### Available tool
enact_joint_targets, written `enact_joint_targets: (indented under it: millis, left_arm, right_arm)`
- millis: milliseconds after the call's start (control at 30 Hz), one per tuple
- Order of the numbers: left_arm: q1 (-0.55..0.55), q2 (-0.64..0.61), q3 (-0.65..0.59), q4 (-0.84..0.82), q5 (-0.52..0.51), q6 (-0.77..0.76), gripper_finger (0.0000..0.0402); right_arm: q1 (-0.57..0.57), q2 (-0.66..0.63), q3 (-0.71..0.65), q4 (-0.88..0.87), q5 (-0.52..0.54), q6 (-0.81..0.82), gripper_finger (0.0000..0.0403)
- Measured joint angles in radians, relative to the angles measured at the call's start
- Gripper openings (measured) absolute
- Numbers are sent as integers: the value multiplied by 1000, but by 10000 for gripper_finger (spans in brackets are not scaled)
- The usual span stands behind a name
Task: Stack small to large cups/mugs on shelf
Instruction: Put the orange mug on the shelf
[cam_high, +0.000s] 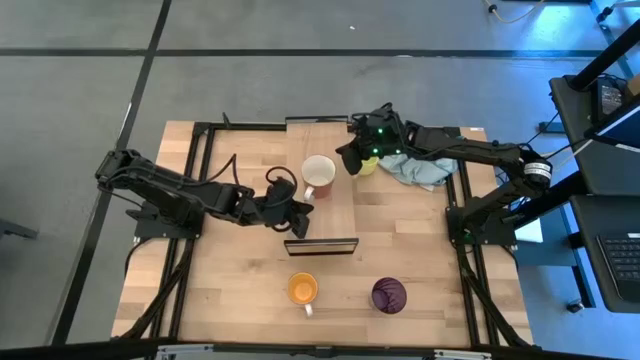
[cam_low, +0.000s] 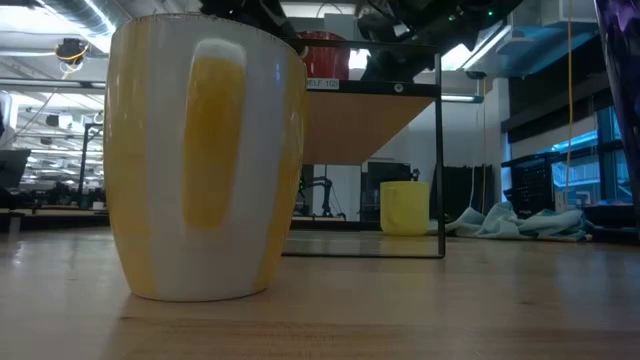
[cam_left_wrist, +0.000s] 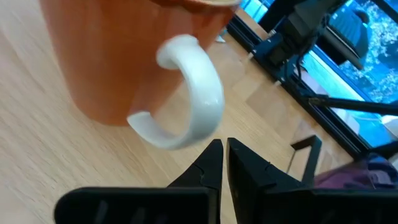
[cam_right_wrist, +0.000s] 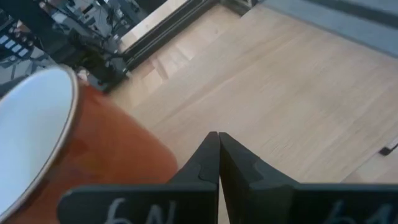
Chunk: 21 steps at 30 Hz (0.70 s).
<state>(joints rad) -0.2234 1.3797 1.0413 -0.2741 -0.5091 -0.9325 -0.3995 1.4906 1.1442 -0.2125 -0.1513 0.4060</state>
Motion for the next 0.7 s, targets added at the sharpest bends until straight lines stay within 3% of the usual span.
enact_joint_targets:
  millis: [367, 700]
  left_arm:
    - [43, 6, 0, -2, -4, 27, 15]
    - [42, 6, 0, -7, -4, 27, 15]
  right_arm:
    - [-18, 0, 0, 14, -104, -25, 6]
    - [-3, 0, 0, -7, -132, -44, 6]
